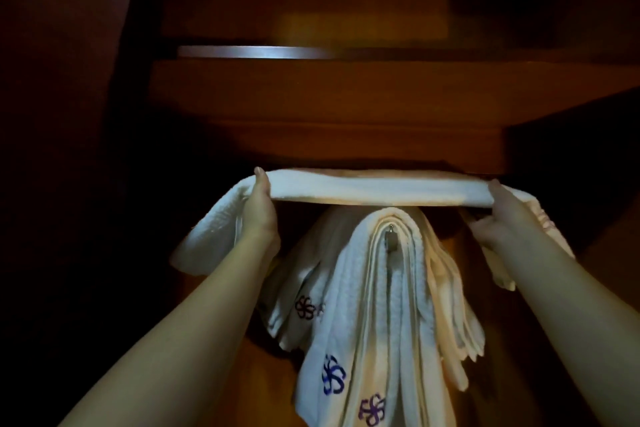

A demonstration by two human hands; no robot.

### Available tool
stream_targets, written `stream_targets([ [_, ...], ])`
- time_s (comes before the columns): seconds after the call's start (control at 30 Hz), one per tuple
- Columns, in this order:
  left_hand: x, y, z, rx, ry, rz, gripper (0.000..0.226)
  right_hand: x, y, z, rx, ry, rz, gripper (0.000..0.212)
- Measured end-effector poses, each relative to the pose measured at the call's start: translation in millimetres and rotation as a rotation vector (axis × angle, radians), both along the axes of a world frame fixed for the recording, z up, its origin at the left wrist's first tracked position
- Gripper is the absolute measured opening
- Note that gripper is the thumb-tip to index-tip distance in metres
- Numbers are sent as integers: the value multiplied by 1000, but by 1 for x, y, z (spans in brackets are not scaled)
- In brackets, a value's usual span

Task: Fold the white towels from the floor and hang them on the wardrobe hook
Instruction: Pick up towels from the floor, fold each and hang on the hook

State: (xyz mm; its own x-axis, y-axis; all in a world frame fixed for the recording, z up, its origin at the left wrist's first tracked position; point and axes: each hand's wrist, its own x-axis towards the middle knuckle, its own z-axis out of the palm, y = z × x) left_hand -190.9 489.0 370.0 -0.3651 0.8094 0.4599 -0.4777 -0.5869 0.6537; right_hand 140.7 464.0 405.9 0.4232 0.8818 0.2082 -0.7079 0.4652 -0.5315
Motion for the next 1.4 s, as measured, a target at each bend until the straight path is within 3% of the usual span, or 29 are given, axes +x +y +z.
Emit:
stream_targets([
  [0.2, 2, 30, 8, -40, -50, 3, 109, -8, 27, 15, 21, 52, 0, 35],
  [0.37, -13, 52, 8, -40, -79, 5, 95, -23, 49, 21, 18, -6, 41, 27],
  [0.5, 8, 56, 3, -55, 11, -68, 99, -3, 59, 20, 3, 58, 22, 38],
  [0.67, 27, 59, -4, -85, 126, -78, 76, 12, 67, 2, -38, 119, 18, 10],
  [0.8, 28, 65, -21, -103, 79, -113, 101, 6, 79, -21, 1, 63, 39, 39],
  [0.97, 29, 77, -37, -119, 72, -131, 117, -4, 85, -59, 21, -52, 181, 51],
  [1.23, 36, 77, -54, -49, 109, -186, 100, 4, 84, -90, 67, -244, 144, 63],
  [1.4, 31, 84, -49, -70, 127, -118, 89, 8, 86, -79, 26, -375, 182, 74],
])
